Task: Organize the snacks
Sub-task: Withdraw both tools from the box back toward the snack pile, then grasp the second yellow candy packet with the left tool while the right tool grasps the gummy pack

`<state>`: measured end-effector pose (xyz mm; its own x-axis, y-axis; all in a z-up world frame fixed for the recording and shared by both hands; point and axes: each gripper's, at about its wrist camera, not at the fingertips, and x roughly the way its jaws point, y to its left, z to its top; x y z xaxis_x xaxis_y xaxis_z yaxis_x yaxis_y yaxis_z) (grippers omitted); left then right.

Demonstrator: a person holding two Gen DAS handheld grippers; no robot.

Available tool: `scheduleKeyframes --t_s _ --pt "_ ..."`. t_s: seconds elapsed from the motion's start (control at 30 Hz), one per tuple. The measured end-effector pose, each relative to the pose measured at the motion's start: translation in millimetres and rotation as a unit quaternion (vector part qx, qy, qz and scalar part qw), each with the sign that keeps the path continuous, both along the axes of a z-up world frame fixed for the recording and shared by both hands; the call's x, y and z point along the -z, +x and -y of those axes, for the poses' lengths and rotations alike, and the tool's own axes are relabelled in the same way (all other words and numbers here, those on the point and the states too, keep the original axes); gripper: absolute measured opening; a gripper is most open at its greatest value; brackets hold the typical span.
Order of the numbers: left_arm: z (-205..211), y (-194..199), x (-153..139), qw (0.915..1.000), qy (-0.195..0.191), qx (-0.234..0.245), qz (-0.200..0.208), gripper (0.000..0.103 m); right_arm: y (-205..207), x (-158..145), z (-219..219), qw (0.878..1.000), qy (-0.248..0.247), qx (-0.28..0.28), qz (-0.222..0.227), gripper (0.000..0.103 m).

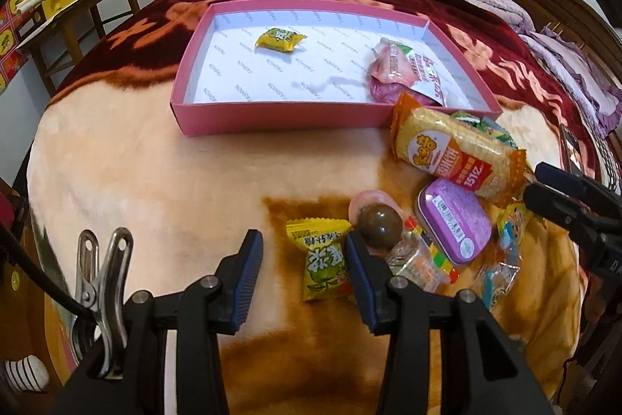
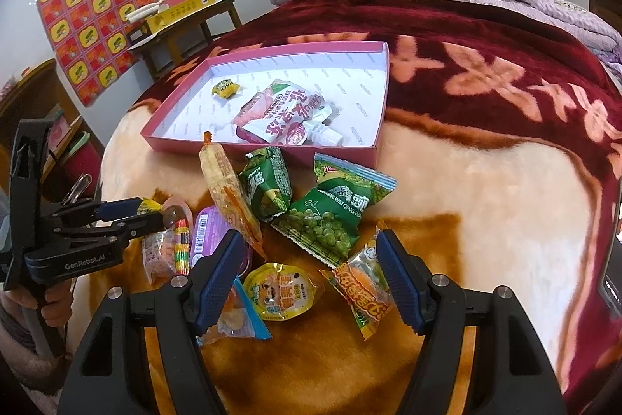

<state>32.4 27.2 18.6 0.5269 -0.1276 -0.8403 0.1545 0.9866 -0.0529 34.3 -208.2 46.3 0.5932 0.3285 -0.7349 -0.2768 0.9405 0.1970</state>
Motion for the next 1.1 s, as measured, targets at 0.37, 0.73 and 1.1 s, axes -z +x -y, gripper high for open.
scheduleKeyframes --t_s 0.37,0.73,1.1 --pt "6.6 -3.3 -1.2 0.9998 -0.001 0.016 0.009 0.024 -3.1 5.8 14.0 1.000 -0.003 0.015 -0.005 0.072" --pt "-3.8 -0.2 -4.1 0.9999 -0.007 -0.001 0.015 0.024 -0.7 12.9 26.8 0.999 -0.012 0.040 -0.021 0.072" --pt "-4.8 0.2 -4.7 0.9998 -0.011 -0.003 0.017 0.024 8.2 24.0 40.6 0.997 0.012 0.070 -0.038 0.064"
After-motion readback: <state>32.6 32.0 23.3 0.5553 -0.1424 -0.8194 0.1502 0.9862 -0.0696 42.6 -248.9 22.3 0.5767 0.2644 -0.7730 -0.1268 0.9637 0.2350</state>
